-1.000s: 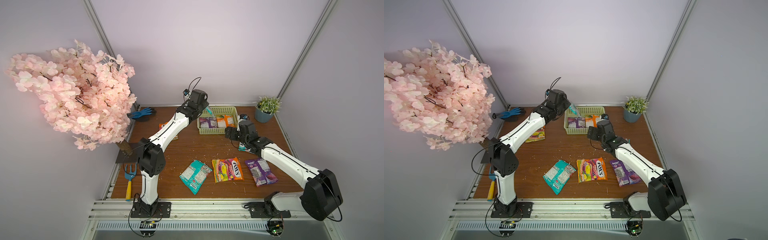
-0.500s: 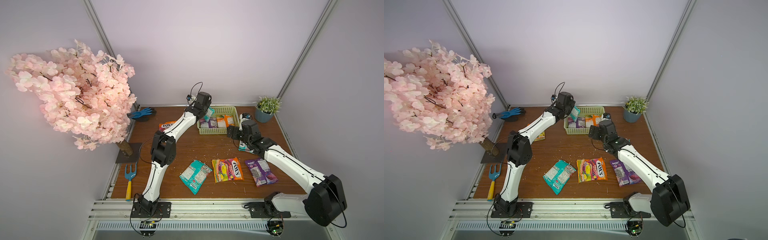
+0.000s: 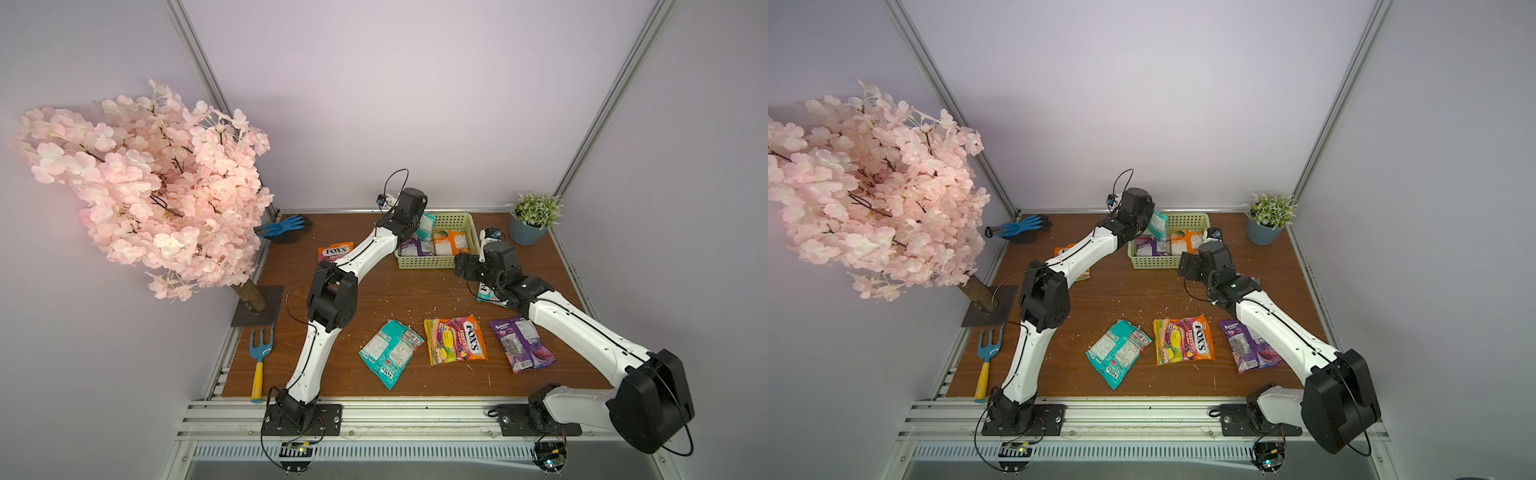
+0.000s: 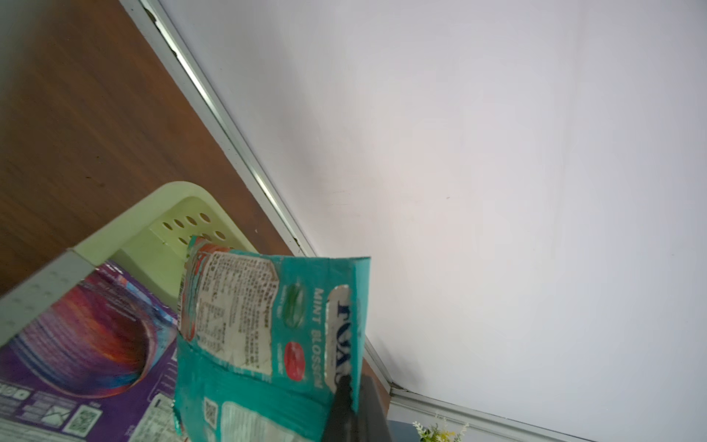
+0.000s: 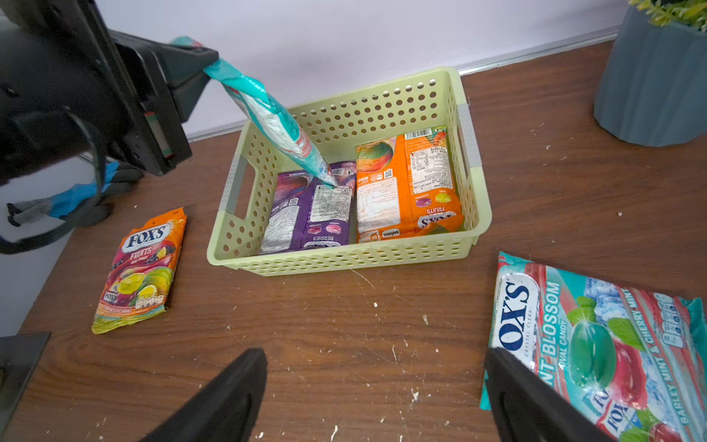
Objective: Put the candies in the basket
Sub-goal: Place the candy in the basket.
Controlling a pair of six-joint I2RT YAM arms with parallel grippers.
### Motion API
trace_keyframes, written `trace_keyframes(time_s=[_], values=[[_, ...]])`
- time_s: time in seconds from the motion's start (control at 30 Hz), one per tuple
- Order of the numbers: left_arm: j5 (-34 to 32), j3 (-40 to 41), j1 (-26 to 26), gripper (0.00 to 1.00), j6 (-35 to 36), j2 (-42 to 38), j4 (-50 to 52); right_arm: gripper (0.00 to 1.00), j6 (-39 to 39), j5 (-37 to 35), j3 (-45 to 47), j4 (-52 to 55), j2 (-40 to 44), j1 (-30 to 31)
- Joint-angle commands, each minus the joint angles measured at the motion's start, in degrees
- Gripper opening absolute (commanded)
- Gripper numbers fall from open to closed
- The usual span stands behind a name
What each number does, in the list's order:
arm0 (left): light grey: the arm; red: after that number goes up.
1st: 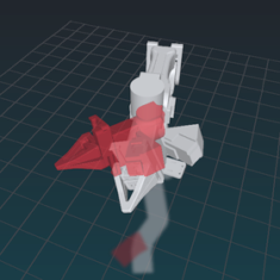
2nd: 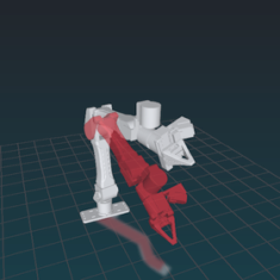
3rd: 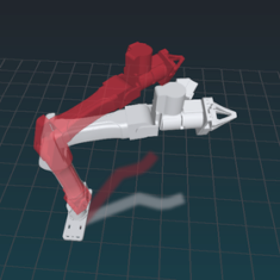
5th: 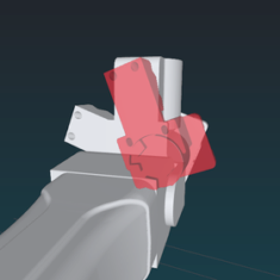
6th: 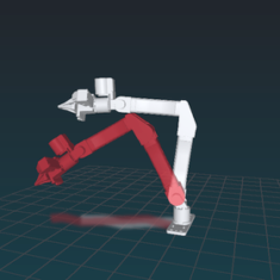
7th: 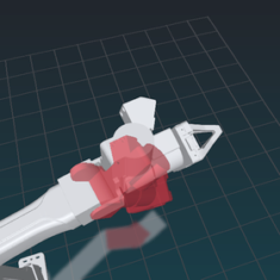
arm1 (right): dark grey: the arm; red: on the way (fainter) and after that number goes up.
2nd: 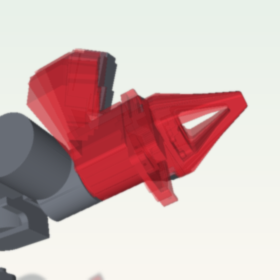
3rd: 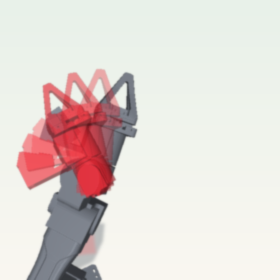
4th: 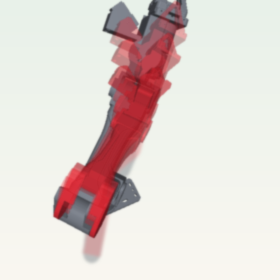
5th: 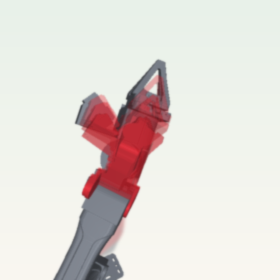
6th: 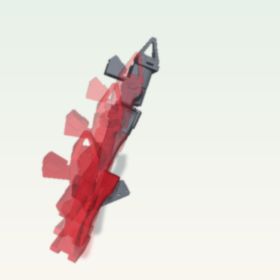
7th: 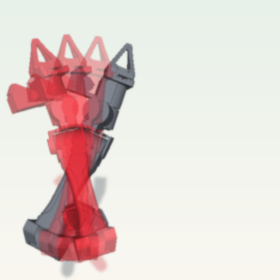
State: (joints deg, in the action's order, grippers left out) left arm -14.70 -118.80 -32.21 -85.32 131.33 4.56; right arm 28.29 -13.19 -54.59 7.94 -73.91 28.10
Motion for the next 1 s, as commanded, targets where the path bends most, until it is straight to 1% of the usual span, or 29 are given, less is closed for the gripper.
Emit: trace_keyframes(time_s=[0.0,0.13,0.23,0.43,0.57,0.6,0.63,0.67,0.7,0.77,0.8,0.9,0.97], values=[[-4.25,1.39,-0.75,0.00,-0.44,-3.21,-5.05,0.96,-0.35,0.25,0.18,-0.82,1.66,-0.24],[-6.22,1.27,-0.51,0.00,-0.09,-1.84,-7.13,0.95,-0.43,0.36,0.36,-0.59,2.32,-0.24],[-5.11,2.21,-0.40,0.00,-1.14,-1.16,-7.11,0.95,-0.69,0.19,0.40,-0.45,2.82,-0.32],[-2.51,10.36,-1.08,0.00,-2.62,-3.36,-4.19,0.95,-0.87,0.96,0.10,-0.21,2.83,-0.41],[-0.84,16.89,-1.10,0.04,-4.64,-6.11,-4.56,0.95,-0.65,1.65,-0.08,-0.34,3.11,-0.42],[-0.54,18.25,-1.18,0.06,-4.76,-6.91,-4.52,0.95,-0.61,1.87,-0.16,-0.25,3.07,-0.44],[-0.40,19.51,-1.17,0.11,-4.77,-7.79,-4.28,0.95,-0.61,1.92,-0.38,-0.12,2.99,-0.46],[-0.38,20.33,-1.28,0.17,-5.00,-8.55,-3.62,0.95,-0.61,1.97,-0.45,-0.01,2.94,-0.41],[-0.18,21.19,-1.24,0.26,-5.10,-9.29,-3.19,0.95,-0.48,2.16,-0.52,-0.03,2.87,-0.41],[-0.08,22.15,-1.28,0.37,-5.18,-10.21,-2.56,0.95,-0.13,2.82,-0.78,-0.03,2.64,-0.41],[0.38,22.36,-1.29,0.40,-5.29,-10.46,-2.20,0.95,0.05,3.25,-0.85,-0.10,2.54,-0.41],[3.10,22.49,-1.29,0.45,-4.76,-11.14,-2.51,0.95,0.45,4.48,-0.95,-0.52,1.88,-0.41],[5.09,22.49,-1.28,0.48,-3.02,-11.75,-3.11,0.95,0.45,5.06,-1.63,-0.34,0.98,-0.42]])
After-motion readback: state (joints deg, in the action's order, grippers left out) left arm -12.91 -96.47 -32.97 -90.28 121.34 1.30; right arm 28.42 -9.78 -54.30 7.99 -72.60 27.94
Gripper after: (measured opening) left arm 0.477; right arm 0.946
